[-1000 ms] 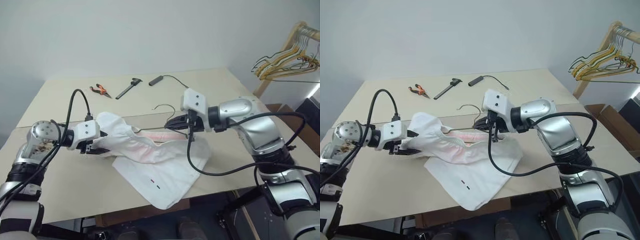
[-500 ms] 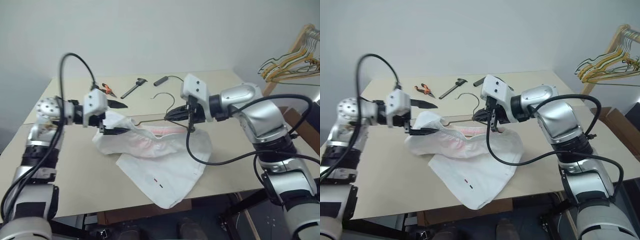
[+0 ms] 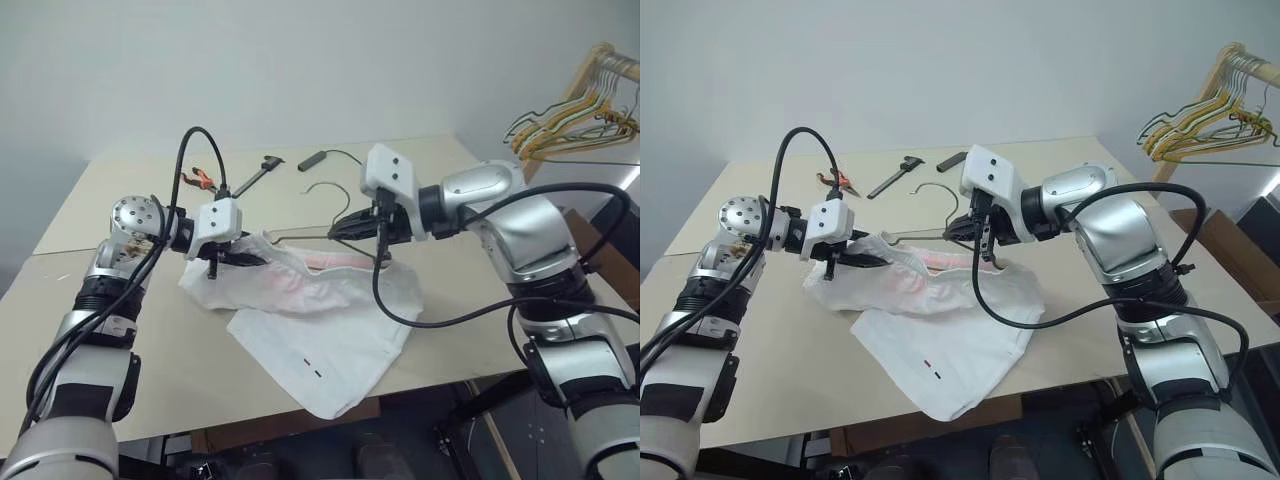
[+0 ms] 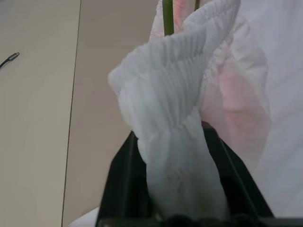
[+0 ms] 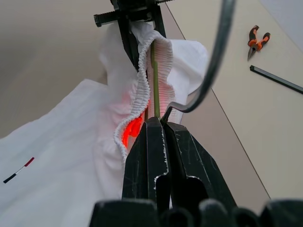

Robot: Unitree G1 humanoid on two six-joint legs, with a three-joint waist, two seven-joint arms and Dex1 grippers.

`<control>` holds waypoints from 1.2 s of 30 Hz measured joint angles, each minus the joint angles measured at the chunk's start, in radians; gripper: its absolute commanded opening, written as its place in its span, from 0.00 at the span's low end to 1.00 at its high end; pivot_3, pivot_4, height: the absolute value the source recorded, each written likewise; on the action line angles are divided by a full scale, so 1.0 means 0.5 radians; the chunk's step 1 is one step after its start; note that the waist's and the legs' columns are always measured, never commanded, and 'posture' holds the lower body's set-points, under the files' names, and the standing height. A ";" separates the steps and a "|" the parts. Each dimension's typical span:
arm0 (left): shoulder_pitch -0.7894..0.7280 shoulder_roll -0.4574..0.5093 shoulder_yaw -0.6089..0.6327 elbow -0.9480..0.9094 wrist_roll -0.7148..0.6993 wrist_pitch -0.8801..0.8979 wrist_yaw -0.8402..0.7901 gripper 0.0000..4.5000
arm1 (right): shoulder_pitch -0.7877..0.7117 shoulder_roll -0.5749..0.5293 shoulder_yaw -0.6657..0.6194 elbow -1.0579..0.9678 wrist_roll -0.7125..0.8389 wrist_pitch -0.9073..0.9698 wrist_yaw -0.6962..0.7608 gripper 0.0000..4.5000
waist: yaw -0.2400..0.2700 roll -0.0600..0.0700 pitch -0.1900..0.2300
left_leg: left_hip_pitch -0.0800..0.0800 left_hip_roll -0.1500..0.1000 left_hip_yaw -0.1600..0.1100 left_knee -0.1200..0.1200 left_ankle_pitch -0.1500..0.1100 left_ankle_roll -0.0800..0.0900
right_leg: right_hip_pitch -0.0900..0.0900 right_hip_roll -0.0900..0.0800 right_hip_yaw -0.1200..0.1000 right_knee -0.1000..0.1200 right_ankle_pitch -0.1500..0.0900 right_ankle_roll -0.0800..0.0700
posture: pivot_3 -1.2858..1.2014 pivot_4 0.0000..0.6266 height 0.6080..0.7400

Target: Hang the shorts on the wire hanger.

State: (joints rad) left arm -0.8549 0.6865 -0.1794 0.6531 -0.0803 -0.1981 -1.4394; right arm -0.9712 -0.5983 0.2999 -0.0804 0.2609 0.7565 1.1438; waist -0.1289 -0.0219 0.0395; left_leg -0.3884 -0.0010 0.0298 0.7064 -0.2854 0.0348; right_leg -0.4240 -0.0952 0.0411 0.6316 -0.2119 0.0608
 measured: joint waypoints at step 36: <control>0.333 0.066 0.106 -0.380 -0.159 0.280 0.032 0.00 | 0.484 -0.398 0.167 0.105 -0.544 -0.546 -0.096 0.86 | -0.018 0.000 0.000 | 0.010 0.001 0.006 0.002 -0.001 0.002 | 0.004 0.001 0.008 -0.003 0.000 0.000 | 0.47 0.00 1.00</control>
State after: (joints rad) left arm -0.6882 0.7193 -0.1266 0.4629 -0.1596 -0.0579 -1.4232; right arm -0.7291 -0.7975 0.3832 -0.0277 -0.0112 0.4833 1.0956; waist -0.1378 -0.0219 0.0395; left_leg -0.3834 -0.0007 0.0328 0.7074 -0.2859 0.0356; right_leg -0.4221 -0.0946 0.0452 0.6304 -0.2118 0.0608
